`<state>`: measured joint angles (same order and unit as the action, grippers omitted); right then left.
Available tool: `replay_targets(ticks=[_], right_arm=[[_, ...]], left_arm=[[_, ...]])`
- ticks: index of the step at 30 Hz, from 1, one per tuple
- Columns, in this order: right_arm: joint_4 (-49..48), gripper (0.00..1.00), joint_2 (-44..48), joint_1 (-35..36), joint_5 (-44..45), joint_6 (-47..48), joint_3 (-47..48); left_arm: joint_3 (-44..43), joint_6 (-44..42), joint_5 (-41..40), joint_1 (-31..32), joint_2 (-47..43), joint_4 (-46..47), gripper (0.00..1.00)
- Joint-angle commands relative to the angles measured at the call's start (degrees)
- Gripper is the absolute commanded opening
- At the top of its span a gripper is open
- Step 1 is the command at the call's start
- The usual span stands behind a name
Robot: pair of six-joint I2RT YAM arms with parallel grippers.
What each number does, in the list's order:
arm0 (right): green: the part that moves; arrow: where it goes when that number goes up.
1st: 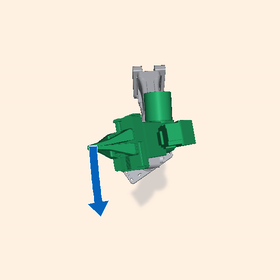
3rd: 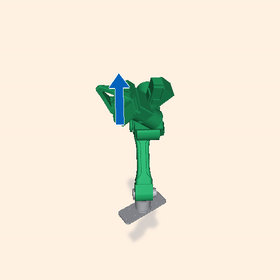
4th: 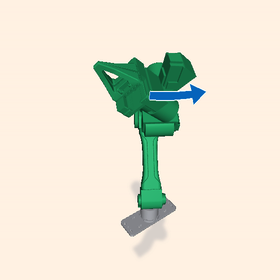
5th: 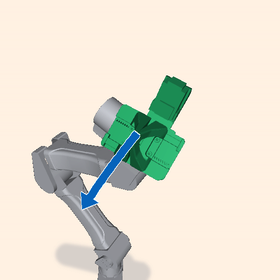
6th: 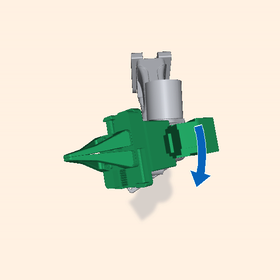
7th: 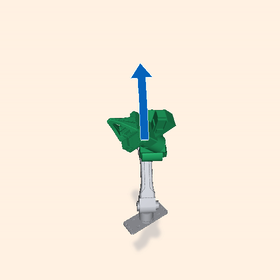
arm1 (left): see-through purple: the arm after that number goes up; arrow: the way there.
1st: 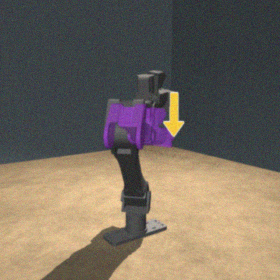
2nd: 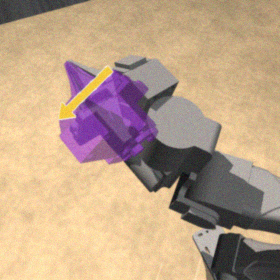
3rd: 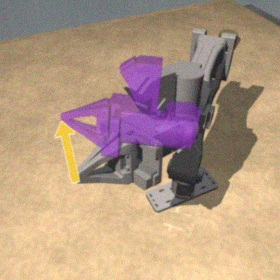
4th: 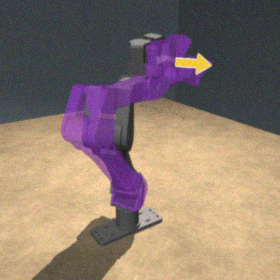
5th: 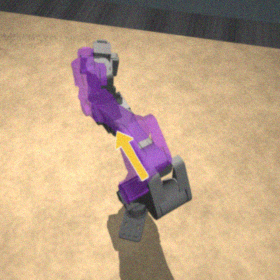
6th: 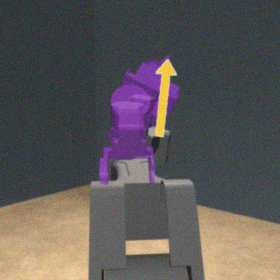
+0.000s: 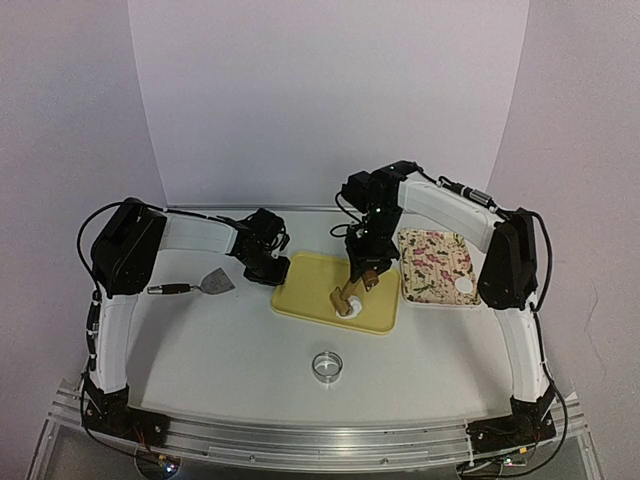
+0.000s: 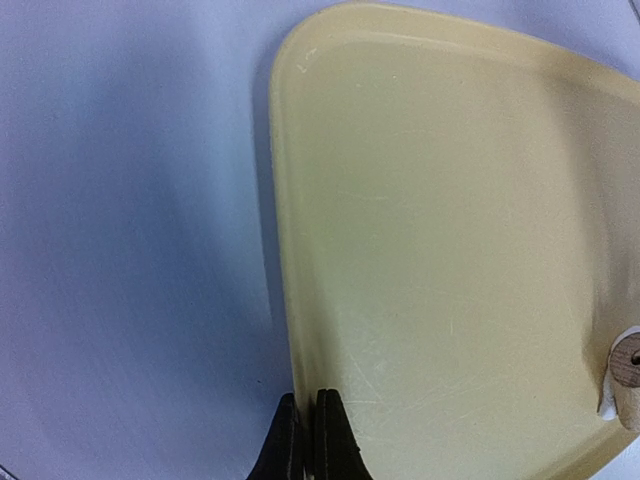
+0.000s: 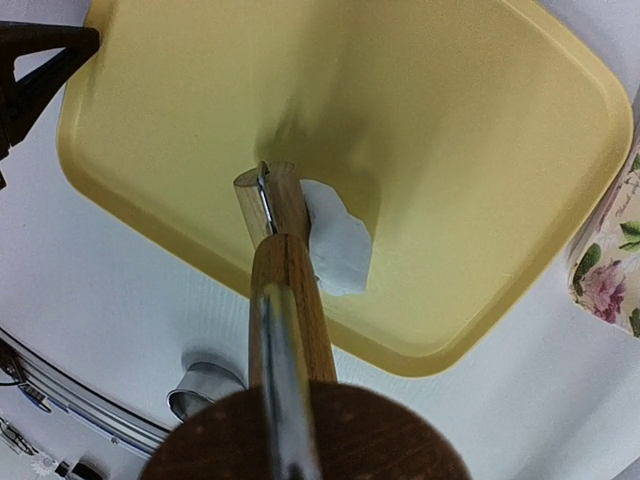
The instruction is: Roll out the dumpling wrappers from the dough
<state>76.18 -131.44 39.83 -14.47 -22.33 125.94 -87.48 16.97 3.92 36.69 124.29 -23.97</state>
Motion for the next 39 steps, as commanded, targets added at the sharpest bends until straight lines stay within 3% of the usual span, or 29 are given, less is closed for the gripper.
replay_targets(ticks=[1, 19, 25, 39], right_arm=[[12.97, 0.00, -11.50, 0.85, 6.20, -0.06, -3.86], [11.45, 0.00, -12.48, 1.43, 2.95, -1.76, 1.45], [11.43, 0.00, -5.09, 1.39, 0.82, -4.24, 5.79], [13.35, 0.00, 14.24, 1.39, -1.28, -7.46, 5.96]], left_arm=[[0.17, 0.29, 2.00, 0.31, -0.93, -2.93, 0.00], [0.16, 0.85, 1.63, 0.32, -1.16, -3.09, 0.00], [-1.14, 0.96, -2.88, 0.15, -1.05, -6.36, 0.00], [-1.81, 1.56, -0.42, 0.65, -1.86, -6.17, 0.00]])
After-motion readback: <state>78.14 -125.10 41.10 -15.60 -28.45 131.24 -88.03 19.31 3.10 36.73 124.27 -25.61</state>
